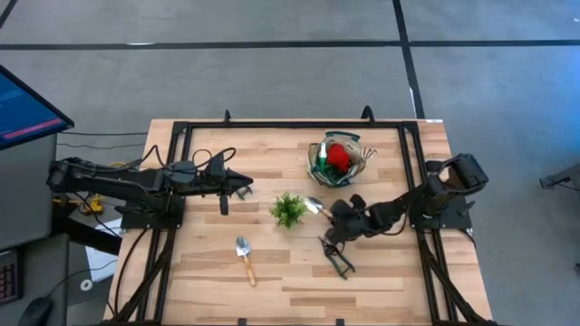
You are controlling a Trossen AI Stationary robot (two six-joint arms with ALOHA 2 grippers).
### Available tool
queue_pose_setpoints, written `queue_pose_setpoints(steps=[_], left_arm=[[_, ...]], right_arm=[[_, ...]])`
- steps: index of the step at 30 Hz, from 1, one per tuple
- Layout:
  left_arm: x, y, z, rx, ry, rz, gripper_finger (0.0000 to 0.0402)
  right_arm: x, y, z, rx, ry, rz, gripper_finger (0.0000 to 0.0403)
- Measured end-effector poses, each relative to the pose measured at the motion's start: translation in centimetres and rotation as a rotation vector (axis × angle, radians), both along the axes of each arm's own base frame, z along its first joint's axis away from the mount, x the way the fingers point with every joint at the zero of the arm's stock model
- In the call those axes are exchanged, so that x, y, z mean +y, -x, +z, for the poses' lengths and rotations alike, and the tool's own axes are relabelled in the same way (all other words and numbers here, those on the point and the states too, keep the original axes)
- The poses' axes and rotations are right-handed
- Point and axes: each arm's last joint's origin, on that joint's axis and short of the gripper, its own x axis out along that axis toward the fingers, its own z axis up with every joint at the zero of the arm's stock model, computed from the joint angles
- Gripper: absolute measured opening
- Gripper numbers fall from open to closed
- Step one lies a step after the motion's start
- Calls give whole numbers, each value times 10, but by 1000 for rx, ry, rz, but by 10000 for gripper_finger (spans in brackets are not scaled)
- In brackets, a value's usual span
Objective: Pick & Place Garden tools in Gardening bag
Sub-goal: Put the top brown trowel into the brown gardening bag
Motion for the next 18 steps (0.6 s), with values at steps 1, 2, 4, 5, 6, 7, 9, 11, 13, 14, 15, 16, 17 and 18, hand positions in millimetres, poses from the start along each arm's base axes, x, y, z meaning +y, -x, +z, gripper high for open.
queue_pose_setpoints(steps=[1, 2, 4, 5, 6, 7, 9, 11, 13, 14, 15, 16, 17, 18], left_arm=[[0, 0, 0, 0, 0, 0, 2], [0, 0, 0, 0, 1, 0, 2], [0, 0, 0, -1, 2, 1, 2], [0, 0, 0, -1, 2, 1, 2], [0, 0, 0, -1, 4, 1, 2], [0, 0, 0, -4, 15, 3, 2], [0, 0, 0, -16, 67, 12, 2], [0, 0, 0, -32, 132, 27, 2], [0, 0, 1, -45, 186, 40, 2], [0, 0, 1, -53, 214, 44, 2], [0, 0, 1, -63, 241, 47, 2], [0, 0, 2, -77, 276, 52, 2], [0, 0, 3, -92, 312, 52, 2], [0, -1, 4, -109, 357, 47, 2]], right_arm=[[2, 6, -1, -18, -11, -22, 60], [4, 12, -2, -36, -17, -39, 60], [8, 24, -1, -63, -18, -39, 60], [11, 28, 1, -90, -22, -31, 60], [14, 30, 5, -127, -34, -20, 60], [16, 33, 8, -157, -46, -10, 60], [19, 39, 13, -186, -55, 11, 60], [22, 44, 18, -223, -61, 25, 60], [25, 47, 26, -286, -65, 29, 60], [27, 48, 31, -317, -64, 31, 60], [28, 48, 36, -345, -57, 38, 60], [29, 48, 42, -373, -44, 53, 60], [30, 46, 48, -395, -24, 72, 60], [31, 44, 56, -412, -2, 94, 60]])
